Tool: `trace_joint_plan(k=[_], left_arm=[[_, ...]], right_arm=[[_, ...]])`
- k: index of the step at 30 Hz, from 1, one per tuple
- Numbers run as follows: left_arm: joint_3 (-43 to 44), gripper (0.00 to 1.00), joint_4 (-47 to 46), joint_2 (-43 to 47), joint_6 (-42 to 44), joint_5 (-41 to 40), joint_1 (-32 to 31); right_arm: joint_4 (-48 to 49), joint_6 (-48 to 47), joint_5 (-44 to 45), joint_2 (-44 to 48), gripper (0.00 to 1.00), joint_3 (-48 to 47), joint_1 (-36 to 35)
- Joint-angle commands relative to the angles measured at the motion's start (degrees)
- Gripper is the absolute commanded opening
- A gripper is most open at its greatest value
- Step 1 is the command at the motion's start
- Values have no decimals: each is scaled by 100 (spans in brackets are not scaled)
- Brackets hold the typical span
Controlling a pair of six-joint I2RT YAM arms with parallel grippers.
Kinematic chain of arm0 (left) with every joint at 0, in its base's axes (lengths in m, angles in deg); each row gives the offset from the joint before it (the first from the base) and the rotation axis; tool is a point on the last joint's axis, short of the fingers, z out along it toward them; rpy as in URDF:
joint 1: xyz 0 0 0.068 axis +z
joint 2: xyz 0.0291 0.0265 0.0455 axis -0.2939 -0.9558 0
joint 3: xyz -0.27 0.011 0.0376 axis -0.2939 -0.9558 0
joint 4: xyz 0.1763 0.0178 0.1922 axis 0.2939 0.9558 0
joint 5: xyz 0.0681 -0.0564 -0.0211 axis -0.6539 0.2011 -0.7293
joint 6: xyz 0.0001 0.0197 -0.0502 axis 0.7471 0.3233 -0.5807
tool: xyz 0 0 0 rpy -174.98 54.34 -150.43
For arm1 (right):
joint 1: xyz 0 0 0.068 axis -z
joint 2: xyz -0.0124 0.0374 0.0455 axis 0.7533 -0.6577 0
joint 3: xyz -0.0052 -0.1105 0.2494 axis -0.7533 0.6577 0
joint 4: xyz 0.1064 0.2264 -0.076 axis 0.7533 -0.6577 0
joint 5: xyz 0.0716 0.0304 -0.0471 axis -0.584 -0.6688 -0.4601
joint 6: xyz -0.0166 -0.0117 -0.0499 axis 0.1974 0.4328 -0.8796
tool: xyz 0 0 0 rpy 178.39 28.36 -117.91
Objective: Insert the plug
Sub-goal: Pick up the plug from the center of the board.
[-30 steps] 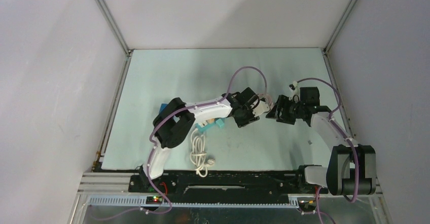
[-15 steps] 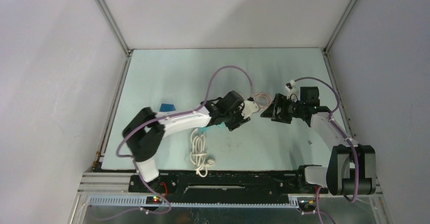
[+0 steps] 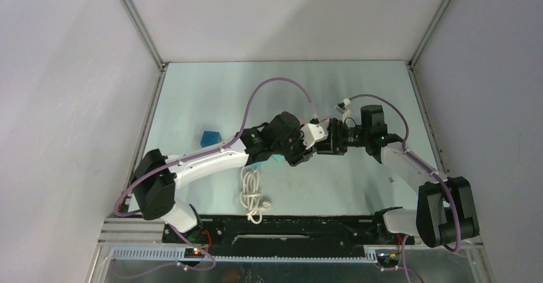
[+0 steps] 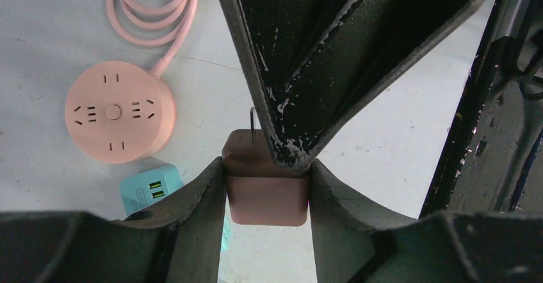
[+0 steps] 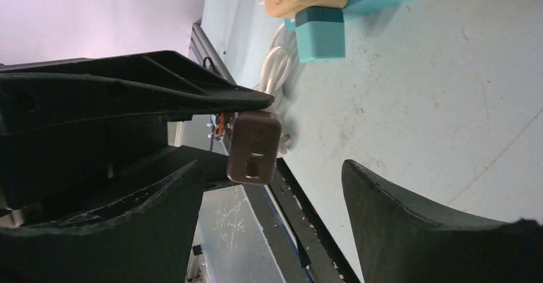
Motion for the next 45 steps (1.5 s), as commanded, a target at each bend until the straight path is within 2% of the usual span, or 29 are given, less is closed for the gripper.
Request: trace_joint_plan(k=[1,6,11,13,14,16,17,18,19,20,21,23,25,28,30,34,36,38,40,42,45], left_arm=[[-40,3,-47,153,-24,46,-40],[-7,3,-33,208,-18,29,-74],[36,3,-8,250,22,-70,-115],[49,3,10,249,34,-69,-115],[53,3,15,242,32,-79,-116],[49,3,34,221,45,-140,-115],[39,4,25,220,32,-227,-115],[18,6,2,236,3,-319,-115],[-26,10,-60,263,-47,-463,-115],[-59,18,-111,309,-91,-617,-115],[-117,43,-205,367,-145,-741,-116],[-248,69,-451,549,-357,-1129,-122],[-403,84,-723,793,-579,-1355,-119],[-708,99,-1152,1264,-1080,-1804,-115],[-926,100,-1395,1578,-1756,-2156,-74],[-1207,100,-1506,2032,-3007,-2123,221],[-1260,100,-1307,2084,-3780,-1801,482],[-1391,100,-1437,2065,-4538,-1089,854],[-1844,97,-2254,2079,-5239,32,1220],[-2452,91,-3718,2111,-5971,938,1461],[-2901,85,-5310,2038,-6783,1665,1576]], right_arm=[[521,405,-211,186,80,-71,-73],[218,311,-204,-96,80,-196,-210],[551,530,-410,-429,73,-223,-489],[842,675,-531,-557,61,-226,-605],[972,768,-566,-603,50,-226,-659],[1106,888,-584,-631,18,-234,-706],[1111,881,-567,-610,7,-234,-701],[1081,832,-550,-568,0,-233,-701],[1015,750,-491,-493,0,-241,-683],[936,661,-424,-424,0,-250,-663],[896,600,-380,-369,0,-252,-626],[845,454,-357,-256,0,-257,-563],[736,249,-204,-99,0,-257,-491],[373,-220,51,247,0,-261,-409],[218,-476,141,508,0,-268,-355],[-104,-845,383,1006,0,-311,-254],[-179,-937,380,1268,0,-309,-182],[-149,-990,322,1534,0,-299,-140],[-73,-923,275,1766,0,-298,-105],[84,-800,129,1920,0,-297,-81],[377,-420,-56,2052,0,-297,-78]])
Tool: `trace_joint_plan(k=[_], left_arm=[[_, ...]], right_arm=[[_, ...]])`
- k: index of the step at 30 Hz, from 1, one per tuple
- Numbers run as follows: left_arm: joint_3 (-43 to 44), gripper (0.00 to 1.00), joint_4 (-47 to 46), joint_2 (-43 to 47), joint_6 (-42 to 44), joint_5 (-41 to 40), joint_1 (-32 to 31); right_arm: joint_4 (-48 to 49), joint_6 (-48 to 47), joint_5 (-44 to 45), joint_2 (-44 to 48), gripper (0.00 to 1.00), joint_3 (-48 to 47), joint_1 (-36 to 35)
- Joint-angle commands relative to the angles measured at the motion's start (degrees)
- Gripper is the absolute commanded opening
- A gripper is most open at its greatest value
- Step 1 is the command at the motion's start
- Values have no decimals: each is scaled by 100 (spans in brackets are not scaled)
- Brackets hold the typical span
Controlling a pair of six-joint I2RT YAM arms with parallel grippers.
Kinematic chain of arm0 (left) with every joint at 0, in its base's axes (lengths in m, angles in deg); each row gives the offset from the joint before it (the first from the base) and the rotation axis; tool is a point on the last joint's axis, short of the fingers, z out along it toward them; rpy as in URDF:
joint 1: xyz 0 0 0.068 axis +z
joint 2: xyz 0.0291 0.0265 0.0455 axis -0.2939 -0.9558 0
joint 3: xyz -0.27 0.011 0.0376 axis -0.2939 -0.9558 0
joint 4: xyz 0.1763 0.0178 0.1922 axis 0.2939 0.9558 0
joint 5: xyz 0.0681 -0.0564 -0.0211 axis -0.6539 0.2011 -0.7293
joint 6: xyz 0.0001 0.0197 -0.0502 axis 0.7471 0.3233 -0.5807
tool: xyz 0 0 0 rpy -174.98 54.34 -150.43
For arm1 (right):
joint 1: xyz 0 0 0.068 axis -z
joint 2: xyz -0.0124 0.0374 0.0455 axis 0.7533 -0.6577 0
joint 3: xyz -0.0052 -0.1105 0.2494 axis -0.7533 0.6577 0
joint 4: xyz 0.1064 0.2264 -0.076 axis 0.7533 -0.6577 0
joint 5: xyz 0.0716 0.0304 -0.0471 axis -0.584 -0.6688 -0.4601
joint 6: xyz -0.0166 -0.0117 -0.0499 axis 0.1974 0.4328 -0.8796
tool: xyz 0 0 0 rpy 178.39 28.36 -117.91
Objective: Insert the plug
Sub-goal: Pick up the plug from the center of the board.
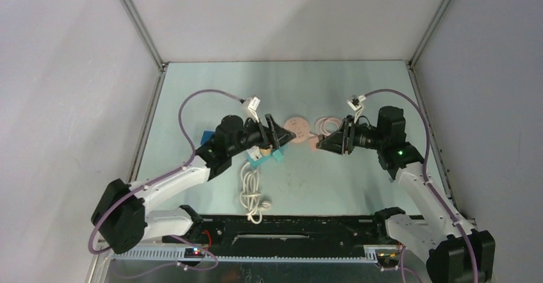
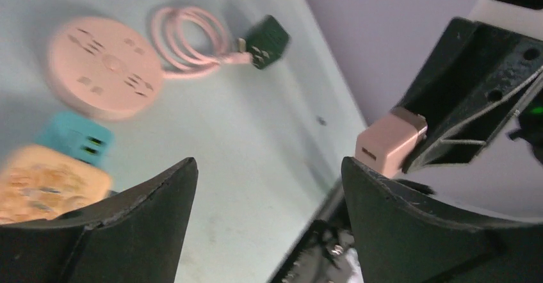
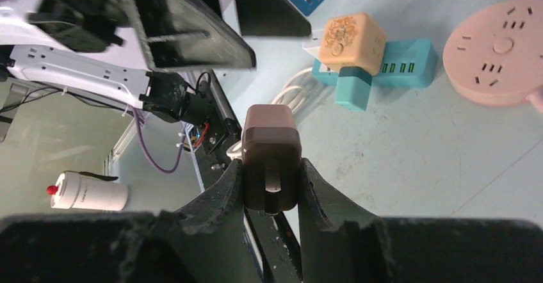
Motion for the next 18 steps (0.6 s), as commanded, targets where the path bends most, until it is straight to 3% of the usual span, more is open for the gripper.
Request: trace_joint_plan(k=[1,8,14,18], left_arm=[[-528,82,-2693,-54,-1824,1815,107],[-961,69,-5763,-558,-2901,2565,68],[-767,62,-6548,-1229,-3494,2750,31],[-748,62,-6353,-1334,-3322,2605,29]], right_arm=[[566,411,-304,240,0,-233,24],[1521,1346,-373,339,0,-236,7],[1925,1693,-396,330,0,-237,-116],[2007,1803,-360,401,0,-242,-134]])
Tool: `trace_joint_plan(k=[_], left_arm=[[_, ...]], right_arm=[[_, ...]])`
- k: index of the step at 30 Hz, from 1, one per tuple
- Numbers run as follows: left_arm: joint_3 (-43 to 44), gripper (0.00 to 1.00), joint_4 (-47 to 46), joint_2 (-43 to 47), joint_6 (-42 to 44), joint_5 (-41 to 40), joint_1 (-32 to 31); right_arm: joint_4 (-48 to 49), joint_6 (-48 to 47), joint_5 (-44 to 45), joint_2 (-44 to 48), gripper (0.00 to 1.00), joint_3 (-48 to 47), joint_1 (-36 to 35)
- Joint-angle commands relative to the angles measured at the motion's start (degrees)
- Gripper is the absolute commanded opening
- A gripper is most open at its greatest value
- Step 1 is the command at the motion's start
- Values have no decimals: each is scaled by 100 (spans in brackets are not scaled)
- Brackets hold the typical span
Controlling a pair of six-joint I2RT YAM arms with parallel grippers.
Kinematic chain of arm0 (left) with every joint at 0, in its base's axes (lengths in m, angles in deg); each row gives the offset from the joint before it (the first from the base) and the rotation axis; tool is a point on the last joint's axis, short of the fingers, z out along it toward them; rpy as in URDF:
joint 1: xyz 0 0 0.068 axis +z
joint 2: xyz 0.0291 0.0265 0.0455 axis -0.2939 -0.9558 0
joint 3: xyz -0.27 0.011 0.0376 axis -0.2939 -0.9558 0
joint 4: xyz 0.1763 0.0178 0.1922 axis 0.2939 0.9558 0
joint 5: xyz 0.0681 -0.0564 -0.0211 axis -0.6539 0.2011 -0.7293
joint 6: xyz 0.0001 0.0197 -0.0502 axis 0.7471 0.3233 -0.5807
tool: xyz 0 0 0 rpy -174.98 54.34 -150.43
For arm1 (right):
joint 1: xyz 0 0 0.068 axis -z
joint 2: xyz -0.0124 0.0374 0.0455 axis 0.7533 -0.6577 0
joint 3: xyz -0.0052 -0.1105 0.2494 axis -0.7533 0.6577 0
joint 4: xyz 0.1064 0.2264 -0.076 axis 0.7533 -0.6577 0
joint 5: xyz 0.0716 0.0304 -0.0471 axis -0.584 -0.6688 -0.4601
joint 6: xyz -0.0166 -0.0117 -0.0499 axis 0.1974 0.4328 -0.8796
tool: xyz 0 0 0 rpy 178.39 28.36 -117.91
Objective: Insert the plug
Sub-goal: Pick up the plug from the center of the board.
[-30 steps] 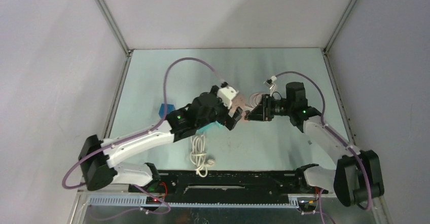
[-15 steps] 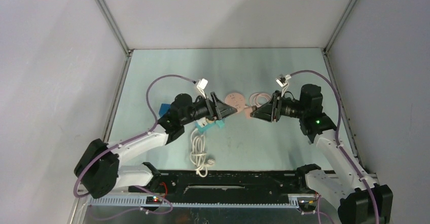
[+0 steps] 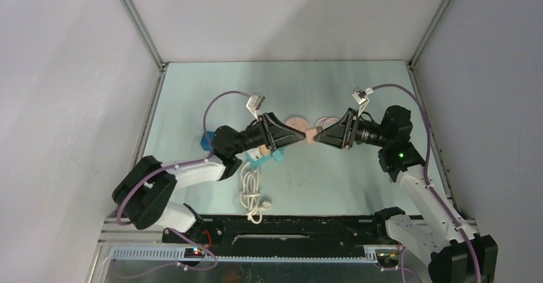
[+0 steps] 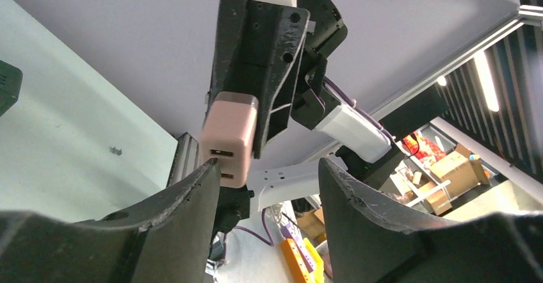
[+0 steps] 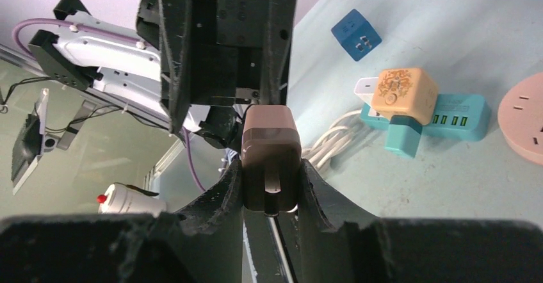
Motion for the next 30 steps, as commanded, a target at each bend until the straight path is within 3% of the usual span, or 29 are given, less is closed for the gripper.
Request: trace_joint_plan(k=[1,4,9,16,23,30], left_arm=[[48,63,-438,-11,-71,18,-19],[91,68,142,166,259,-27,-46],[305,65,1334,440,944,-78,-152],[710,58,1917,639,1450,-93,-425],[793,43,1977,746,1608,-119,-447],[882,47,2216,945,1836,-153,-410]], right_arm=[[506,284,-80,172,0,-240,-37],[557,340,-129,154,0,-240,-45],[713,452,-198,153,0,-240,-73],[917,589,-279,72,0,-240,-235],[938,620,-307,78,0,-240,-264],[960,692,-309,130,0,-240,-273]])
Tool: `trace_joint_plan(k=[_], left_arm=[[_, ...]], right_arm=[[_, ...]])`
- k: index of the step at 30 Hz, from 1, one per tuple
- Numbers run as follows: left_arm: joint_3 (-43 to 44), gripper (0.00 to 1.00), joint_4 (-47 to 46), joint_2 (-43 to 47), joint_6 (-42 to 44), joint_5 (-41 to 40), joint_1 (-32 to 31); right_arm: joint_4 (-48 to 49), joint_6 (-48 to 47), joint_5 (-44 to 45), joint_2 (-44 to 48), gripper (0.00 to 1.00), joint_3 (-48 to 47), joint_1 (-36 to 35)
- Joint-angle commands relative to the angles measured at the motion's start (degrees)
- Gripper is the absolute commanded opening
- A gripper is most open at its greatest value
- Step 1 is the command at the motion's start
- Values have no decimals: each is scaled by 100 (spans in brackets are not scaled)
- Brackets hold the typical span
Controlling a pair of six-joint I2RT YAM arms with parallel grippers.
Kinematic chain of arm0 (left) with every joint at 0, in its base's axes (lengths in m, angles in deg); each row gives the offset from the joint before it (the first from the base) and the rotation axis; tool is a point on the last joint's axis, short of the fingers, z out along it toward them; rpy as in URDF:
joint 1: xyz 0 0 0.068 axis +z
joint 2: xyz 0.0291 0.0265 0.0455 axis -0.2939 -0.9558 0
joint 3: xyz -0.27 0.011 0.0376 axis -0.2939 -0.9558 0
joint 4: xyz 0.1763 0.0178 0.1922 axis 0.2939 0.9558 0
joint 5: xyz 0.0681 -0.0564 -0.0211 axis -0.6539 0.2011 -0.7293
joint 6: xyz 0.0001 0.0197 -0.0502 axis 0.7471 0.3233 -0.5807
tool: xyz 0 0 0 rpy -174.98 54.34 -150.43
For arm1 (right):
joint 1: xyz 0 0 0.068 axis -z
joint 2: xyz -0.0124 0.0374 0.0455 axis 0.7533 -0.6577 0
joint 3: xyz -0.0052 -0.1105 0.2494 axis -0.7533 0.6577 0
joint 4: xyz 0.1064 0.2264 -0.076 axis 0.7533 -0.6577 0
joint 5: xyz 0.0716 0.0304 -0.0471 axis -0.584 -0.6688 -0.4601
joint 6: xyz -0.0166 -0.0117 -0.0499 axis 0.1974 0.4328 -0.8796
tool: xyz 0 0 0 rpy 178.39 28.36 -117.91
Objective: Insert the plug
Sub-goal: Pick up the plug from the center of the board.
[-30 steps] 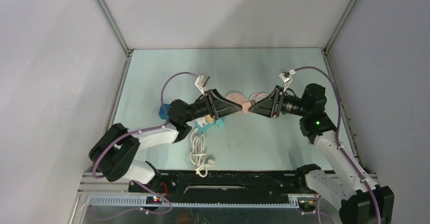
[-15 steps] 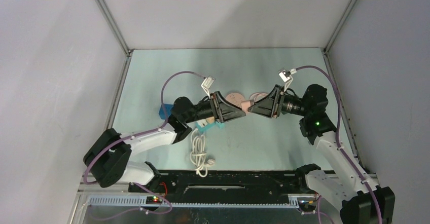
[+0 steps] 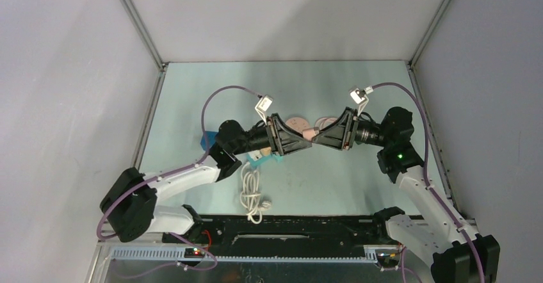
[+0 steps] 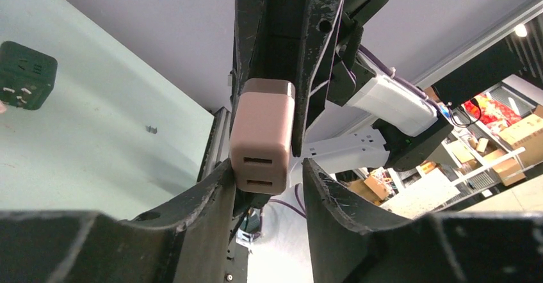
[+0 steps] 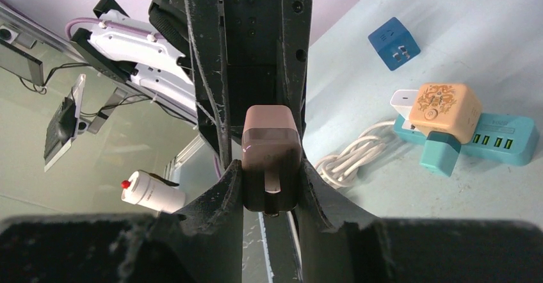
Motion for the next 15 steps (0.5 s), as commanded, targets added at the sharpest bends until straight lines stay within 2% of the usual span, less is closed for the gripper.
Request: trace_joint_plan(k=[1,4,6,7,9,13,15], left_arm=[[410,48,59,328,371,-84,16],[435,54,146,446,476,-111,32],[445,54,237,508,532,-137,60],[443,54,254,529,551,-144,70],[432,43,180,537,554,-90,97],[501,46,102,478,502,-45,106],[513,44,33,435,444,-28,109]], right_arm=[[250,83,-69,77,0,-224,-40],[263,91,-86,79,0,-224,-48],[272,108,-89,85,0,-224,-56],[276,110,-83,85,0,-224,-58],[285,117,-69,79,0,-224,-70],[378,176,-69,59,0,-224,-146],[375,172,-52,52,0,-220,-169]])
